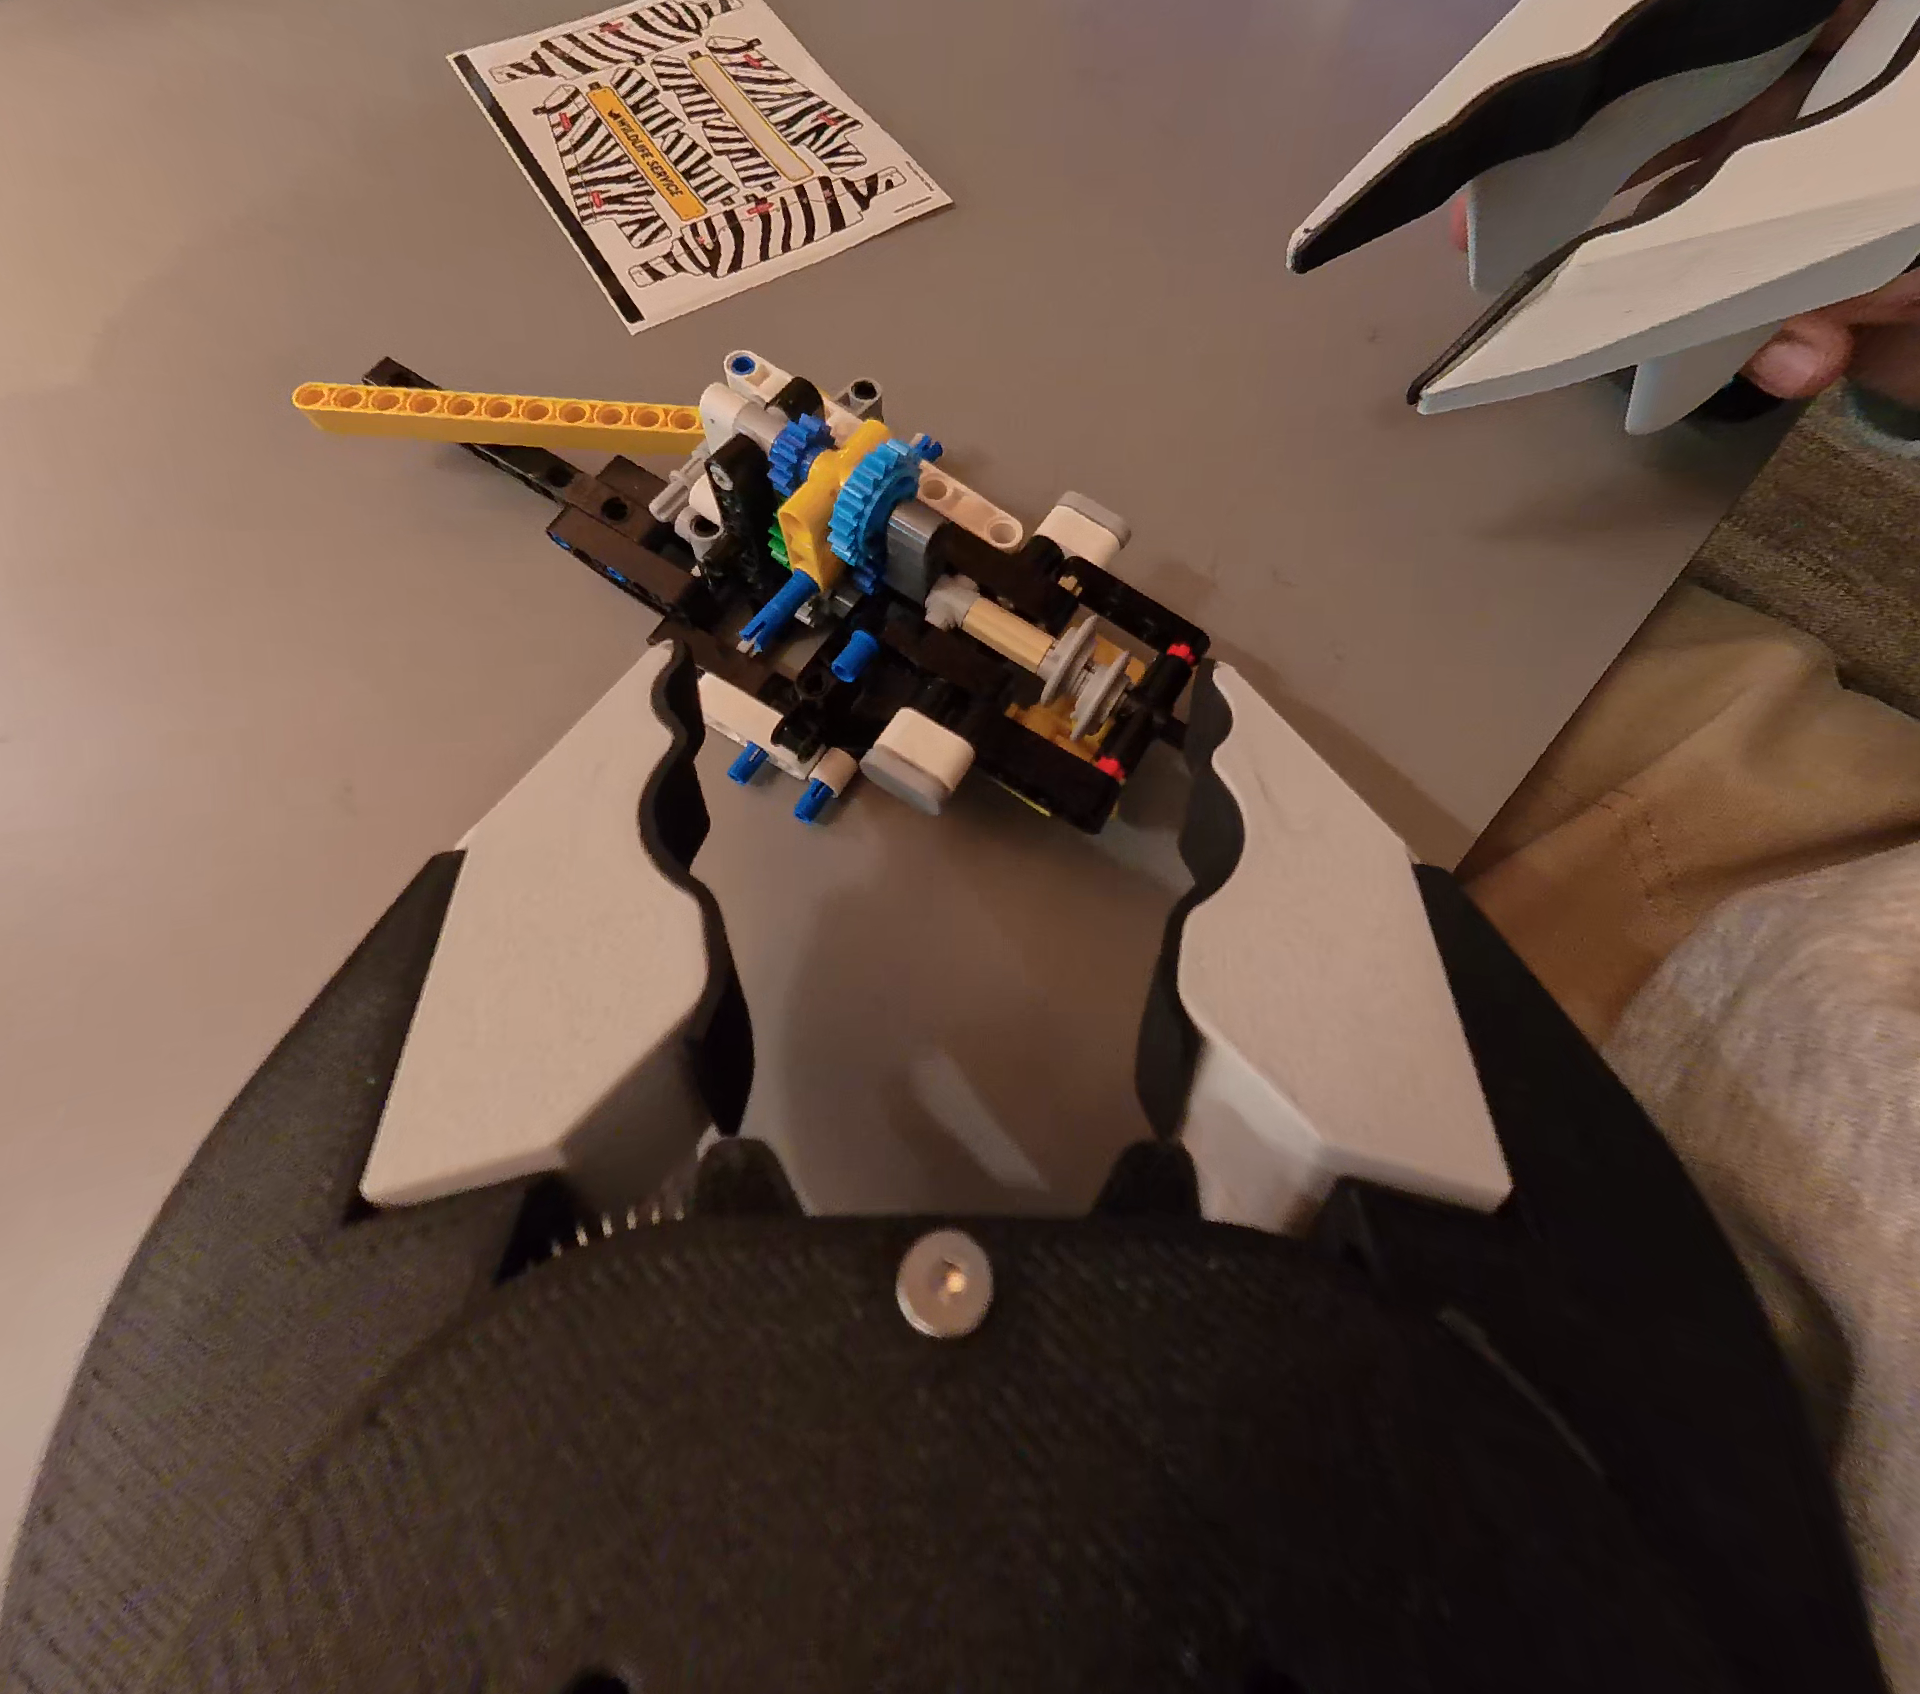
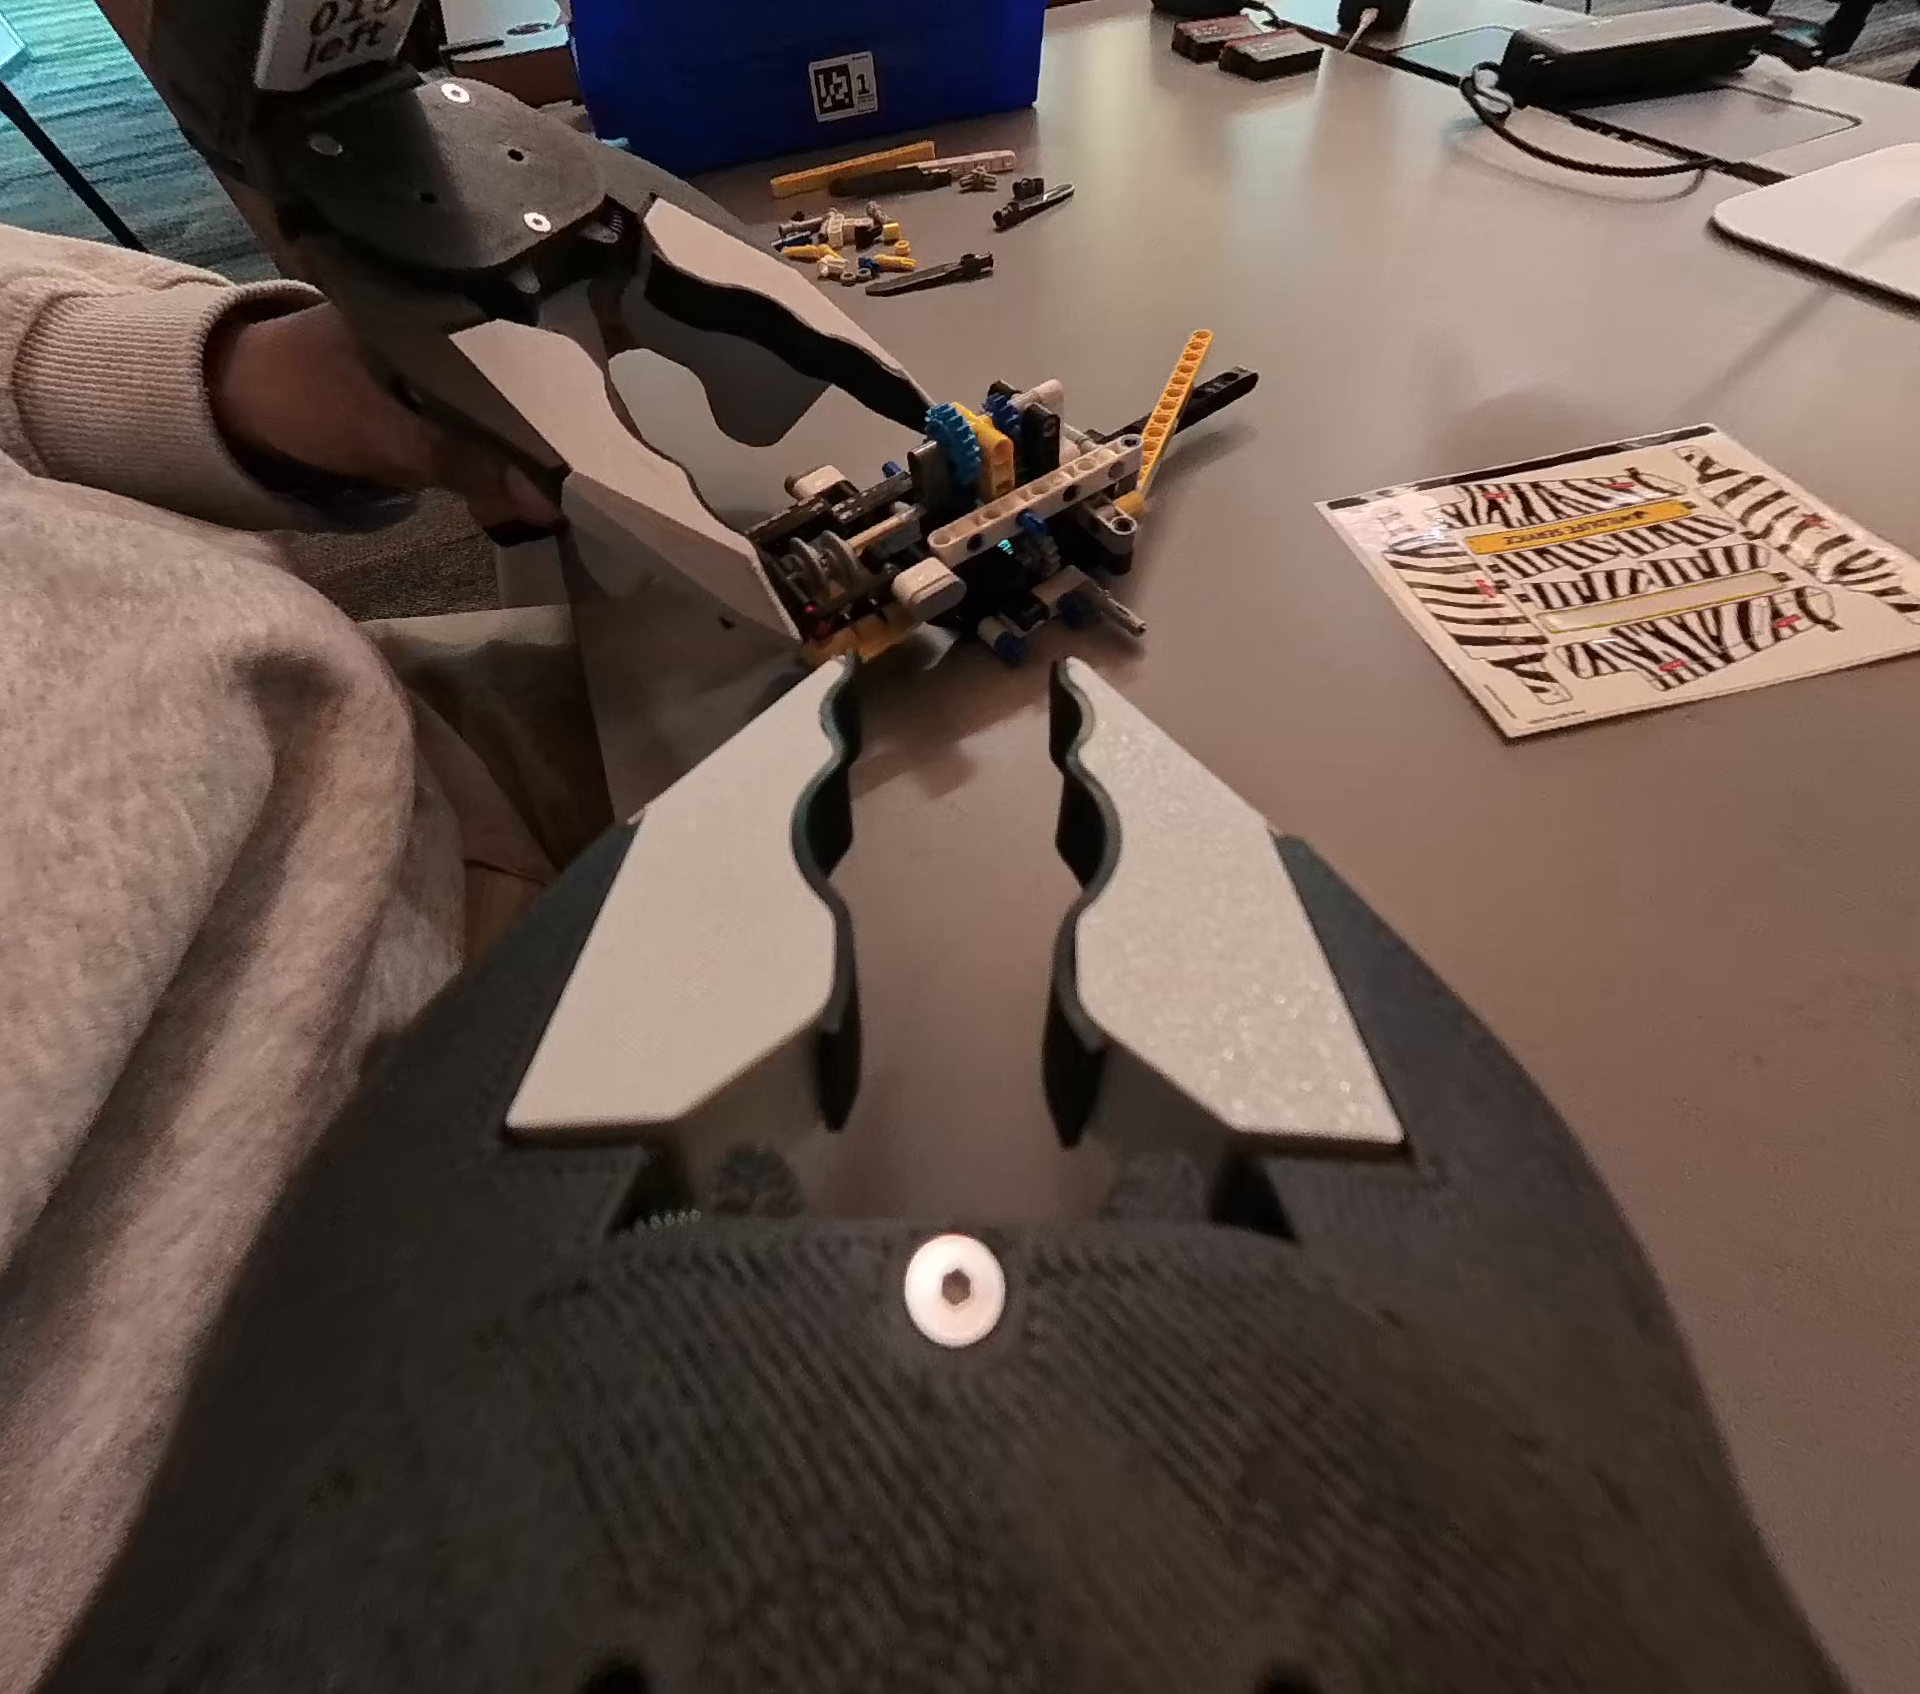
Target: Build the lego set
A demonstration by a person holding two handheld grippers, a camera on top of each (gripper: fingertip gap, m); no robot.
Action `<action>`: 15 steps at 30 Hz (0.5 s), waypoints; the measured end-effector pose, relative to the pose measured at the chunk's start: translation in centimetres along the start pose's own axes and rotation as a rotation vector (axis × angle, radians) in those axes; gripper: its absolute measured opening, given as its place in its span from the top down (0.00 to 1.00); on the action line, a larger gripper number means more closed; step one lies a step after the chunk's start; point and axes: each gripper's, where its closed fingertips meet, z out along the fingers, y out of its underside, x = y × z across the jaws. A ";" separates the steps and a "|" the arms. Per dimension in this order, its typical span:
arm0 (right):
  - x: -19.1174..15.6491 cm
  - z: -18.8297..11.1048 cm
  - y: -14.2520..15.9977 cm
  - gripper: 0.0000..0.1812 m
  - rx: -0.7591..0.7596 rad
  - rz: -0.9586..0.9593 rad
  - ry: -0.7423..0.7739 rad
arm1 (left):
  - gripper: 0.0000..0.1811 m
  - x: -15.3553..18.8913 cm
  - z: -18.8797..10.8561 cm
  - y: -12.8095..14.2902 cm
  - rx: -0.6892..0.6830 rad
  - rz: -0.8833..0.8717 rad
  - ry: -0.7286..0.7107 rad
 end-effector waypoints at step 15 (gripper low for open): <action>0.0 0.1 0.1 0.81 -0.011 -0.003 0.000 | 0.49 0.1 0.0 0.0 -0.001 -0.001 0.005</action>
